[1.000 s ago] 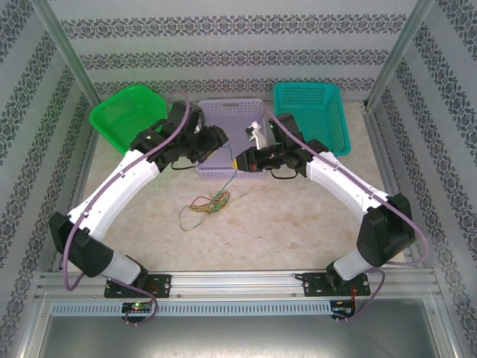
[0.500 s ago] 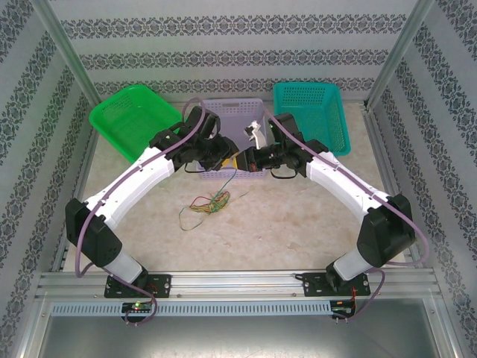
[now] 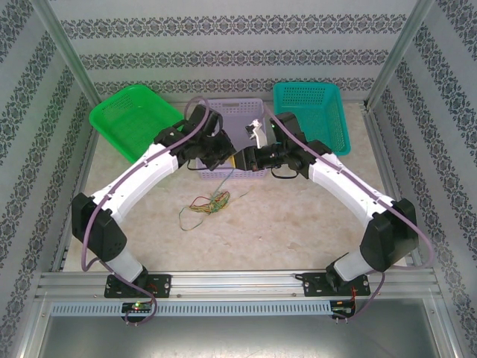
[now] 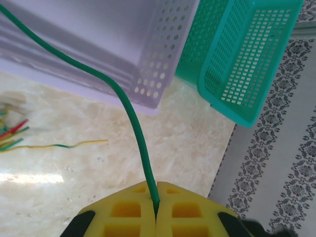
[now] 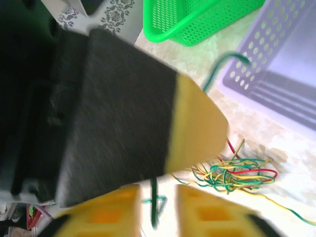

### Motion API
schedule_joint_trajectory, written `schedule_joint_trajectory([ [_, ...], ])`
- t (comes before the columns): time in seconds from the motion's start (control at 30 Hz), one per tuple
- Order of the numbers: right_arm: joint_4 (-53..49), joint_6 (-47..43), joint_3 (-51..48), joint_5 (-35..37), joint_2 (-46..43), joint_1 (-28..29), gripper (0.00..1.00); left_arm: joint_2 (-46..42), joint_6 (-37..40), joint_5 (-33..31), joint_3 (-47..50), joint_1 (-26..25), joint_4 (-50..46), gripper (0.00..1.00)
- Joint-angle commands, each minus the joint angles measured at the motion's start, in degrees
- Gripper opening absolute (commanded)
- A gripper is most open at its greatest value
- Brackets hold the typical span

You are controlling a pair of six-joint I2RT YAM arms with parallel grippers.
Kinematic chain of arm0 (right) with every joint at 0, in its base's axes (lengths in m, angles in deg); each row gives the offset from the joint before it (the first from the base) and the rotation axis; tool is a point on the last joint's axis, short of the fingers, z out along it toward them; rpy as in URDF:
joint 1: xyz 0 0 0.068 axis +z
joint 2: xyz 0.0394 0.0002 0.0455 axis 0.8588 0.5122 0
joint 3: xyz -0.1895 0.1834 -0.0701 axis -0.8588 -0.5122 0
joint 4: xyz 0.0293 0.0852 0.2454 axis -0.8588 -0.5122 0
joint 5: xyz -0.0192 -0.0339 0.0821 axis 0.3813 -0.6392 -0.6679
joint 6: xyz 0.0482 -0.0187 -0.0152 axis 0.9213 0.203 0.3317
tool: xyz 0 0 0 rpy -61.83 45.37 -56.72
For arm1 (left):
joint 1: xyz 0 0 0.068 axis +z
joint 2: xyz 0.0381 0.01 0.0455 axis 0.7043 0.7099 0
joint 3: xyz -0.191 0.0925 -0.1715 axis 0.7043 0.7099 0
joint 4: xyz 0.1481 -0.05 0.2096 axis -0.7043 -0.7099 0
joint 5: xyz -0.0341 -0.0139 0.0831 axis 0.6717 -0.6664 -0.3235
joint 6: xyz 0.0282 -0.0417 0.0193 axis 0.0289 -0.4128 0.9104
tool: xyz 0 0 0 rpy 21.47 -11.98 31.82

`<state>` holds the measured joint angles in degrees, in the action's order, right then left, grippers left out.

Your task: Untangle the cables

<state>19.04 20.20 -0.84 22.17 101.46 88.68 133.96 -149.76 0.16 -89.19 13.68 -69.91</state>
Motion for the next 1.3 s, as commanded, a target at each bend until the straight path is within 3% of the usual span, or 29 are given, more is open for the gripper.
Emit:
schedule_joint_trajectory([
  [0.0, -1.1, 0.3, 0.1, 4.6, -3.9, -0.3, 0.51, -1.2, 8.5, -3.6, -6.2, 8.3, -6.9, 0.0],
  [0.13, 0.1, 1.5, -2.4, 6.9, -7.3, -1.4, 0.56, 3.2, 17.4, -5.7, -14.9, 20.3, -12.4, 0.0],
  [0.23, -1.1, 1.7, -2.4, 7.3, -8.0, -1.2, 0.57, 11.2, 22.8, -10.4, -25.3, 27.0, -17.3, 0.0],
  [0.33, -2.1, 1.7, -2.5, 8.5, -8.5, -0.8, 0.58, 20.2, 24.8, -14.1, -33.9, 31.2, -19.3, 0.0],
  [0.5, -3.1, 2.4, -3.3, 10.5, -9.5, -0.3, 0.59, 31.3, 23.3, -11.1, -38.2, 35.0, -12.2, 0.01],
  [0.57, -3.6, 2.6, -4.1, 11.2, -9.8, -0.1, 0.59, 34.7, 23.3, -8.0, -39.9, 35.6, -10.8, 0.32],
  [0.6, -4.0, 2.5, -4.5, 11.7, -10.0, 0.1, 0.59, 36.3, 23.2, -7.4, -42.2, 35.7, -12.6, 0.42],
  [0.63, -4.5, 2.4, -5.0, 12.2, -10.2, 0.1, 0.59, 37.6, 23.3, -7.2, -45.1, 35.5, -15.5, 0.49],
  [0.7, -4.9, 2.3, -6.5, 13.5, -10.9, 0.2, 0.59, 37.1, 23.5, -7.1, -46.7, 34.9, -18.5, 0.54],
  [0.83, -5.0, 2.4, -10.2, 17.6, -12.9, 1.1, 0.59, 27.8, 23.8, -10.1, -39.7, 31.3, -21.1, 0.56],
  [1.0, -4.4, 6.2, -15.7, 22.9, -13.5, 3.1, 0.55, 8.2, 19.0, -10.9, -15.0, 24.2, -17.2, 0.52],
  [1.13, -2.5, 10.6, -19.4, 23.4, -12.9, 4.7, 0.52, -5.8, 14.2, -6.0, 5.3, 15.7, -11.8, 0.37],
  [1.27, 0.6, 13.0, -22.2, 23.4, -12.9, 5.7, 0.51, -12.5, 12.1, -2.4, 20.7, 5.8, -3.7, 0.34],
])
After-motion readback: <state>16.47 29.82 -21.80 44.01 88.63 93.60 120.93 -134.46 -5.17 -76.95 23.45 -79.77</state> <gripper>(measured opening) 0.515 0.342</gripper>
